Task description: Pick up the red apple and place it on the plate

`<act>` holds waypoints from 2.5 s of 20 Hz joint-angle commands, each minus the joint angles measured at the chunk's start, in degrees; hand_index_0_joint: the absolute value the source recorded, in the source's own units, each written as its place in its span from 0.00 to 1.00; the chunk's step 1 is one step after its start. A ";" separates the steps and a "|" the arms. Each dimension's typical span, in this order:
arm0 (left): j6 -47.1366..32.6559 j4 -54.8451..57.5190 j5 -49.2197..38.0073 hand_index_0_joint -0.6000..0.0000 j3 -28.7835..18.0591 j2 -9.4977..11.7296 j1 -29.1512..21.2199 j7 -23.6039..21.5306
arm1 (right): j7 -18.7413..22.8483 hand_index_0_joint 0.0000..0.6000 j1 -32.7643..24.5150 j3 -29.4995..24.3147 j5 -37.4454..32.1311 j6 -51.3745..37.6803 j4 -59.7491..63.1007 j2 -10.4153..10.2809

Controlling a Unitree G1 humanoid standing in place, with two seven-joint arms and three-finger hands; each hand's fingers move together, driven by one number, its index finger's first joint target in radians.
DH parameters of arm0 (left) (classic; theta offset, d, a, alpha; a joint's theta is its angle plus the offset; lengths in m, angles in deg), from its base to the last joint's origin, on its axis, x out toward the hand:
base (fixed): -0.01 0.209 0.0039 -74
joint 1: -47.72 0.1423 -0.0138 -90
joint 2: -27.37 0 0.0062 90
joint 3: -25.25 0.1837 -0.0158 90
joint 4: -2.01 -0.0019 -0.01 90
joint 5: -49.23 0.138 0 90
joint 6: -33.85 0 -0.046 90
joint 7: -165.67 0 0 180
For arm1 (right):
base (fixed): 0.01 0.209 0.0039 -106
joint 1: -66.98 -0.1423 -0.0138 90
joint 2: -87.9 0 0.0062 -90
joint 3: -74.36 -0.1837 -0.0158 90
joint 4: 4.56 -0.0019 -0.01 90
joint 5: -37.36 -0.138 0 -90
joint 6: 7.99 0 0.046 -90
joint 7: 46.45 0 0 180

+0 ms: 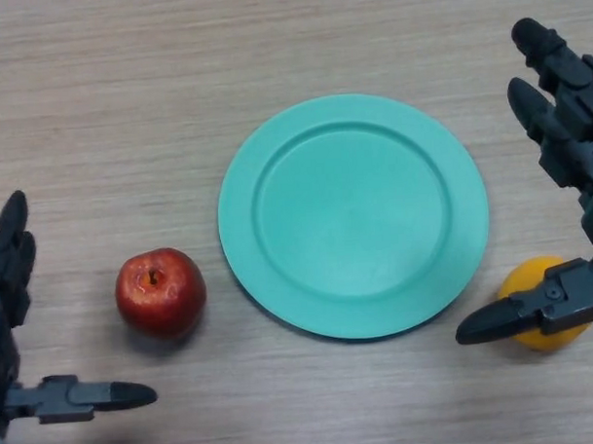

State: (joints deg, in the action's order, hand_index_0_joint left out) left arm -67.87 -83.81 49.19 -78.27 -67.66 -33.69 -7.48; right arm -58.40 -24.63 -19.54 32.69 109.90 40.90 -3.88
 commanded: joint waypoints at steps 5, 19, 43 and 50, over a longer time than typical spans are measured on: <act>-7.77 -1.80 3.59 1.00 5.33 3.54 -4.51 -3.02 | 1.43 0.00 1.05 -2.35 -1.09 -6.19 -6.63 0.06; -9.85 -1.06 10.60 0.00 5.52 4.75 -7.91 -8.79 | 2.08 0.00 3.78 -5.98 -4.36 -6.12 -11.15 -0.45; -12.55 -23.91 10.73 0.16 26.80 -0.08 -37.24 -11.58 | 0.47 0.00 3.76 -15.79 -7.94 -4.91 -14.15 0.83; 16.83 -3.66 9.57 1.00 22.44 -0.08 -38.70 -6.70 | 0.22 0.00 3.65 -18.01 -7.07 -6.27 -13.08 1.13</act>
State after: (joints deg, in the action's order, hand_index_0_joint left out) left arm -43.48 -90.02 57.57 -52.20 -68.51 -69.14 -12.99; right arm -58.62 -20.11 -34.09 27.45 112.92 30.62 -4.77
